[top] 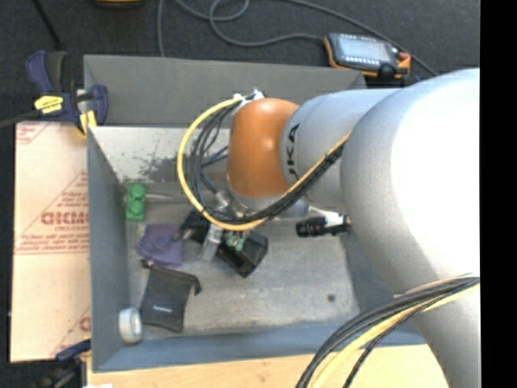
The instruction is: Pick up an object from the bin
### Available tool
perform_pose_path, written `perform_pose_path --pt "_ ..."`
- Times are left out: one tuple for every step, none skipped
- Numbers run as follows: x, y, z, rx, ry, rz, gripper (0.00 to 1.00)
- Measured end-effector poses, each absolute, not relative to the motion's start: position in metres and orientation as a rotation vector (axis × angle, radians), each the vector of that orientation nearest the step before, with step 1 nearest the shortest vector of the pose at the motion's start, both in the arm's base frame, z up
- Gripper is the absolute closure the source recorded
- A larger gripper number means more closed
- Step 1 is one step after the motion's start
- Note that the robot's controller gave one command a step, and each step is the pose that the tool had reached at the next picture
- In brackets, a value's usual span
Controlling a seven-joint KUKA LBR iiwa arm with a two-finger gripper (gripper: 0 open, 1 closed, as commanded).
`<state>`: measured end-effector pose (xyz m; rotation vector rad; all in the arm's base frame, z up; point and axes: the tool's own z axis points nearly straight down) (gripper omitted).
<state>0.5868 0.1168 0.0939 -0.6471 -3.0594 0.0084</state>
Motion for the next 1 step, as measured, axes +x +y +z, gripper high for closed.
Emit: perform_pose_path --pt "0.5888 0.1167 0.1178 -0.647 -3.066 0.005 1.0"
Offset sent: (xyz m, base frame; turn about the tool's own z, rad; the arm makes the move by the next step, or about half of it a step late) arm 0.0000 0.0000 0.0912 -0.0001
